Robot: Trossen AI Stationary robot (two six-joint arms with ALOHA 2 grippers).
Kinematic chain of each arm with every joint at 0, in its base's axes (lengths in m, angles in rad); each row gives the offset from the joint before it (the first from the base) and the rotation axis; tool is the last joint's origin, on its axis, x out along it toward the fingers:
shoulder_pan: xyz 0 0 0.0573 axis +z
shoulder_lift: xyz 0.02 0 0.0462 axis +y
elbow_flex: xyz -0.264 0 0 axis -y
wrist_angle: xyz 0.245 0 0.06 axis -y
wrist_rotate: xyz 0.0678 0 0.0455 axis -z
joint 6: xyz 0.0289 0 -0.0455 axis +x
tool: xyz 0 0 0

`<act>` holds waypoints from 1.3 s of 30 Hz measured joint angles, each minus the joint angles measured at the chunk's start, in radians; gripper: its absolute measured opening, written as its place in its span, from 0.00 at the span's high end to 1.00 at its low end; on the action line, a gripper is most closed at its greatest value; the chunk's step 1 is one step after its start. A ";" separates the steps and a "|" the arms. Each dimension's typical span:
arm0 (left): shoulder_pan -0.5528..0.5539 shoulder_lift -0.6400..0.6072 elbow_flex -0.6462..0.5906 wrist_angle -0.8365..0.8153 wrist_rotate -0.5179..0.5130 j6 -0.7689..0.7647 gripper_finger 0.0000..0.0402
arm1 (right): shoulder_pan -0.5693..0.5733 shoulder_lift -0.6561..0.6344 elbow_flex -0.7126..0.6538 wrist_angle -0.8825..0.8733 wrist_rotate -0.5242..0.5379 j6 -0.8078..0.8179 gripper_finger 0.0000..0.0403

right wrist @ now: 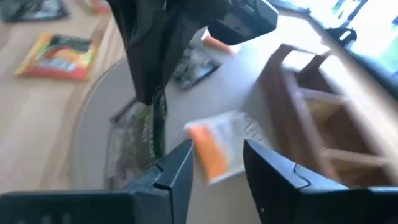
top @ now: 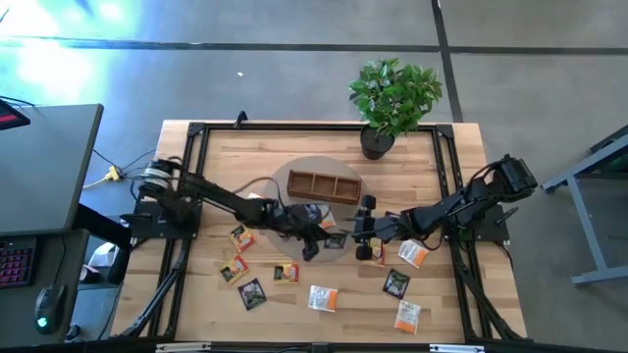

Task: Pick & Place Tea
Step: Put the black tea bag into the left side area of the wooden organizer

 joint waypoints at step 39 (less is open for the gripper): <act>0.483 -0.351 -0.330 0.038 0.092 0.508 1.00 | -0.101 -0.111 0.000 0.256 0.003 -0.298 0.61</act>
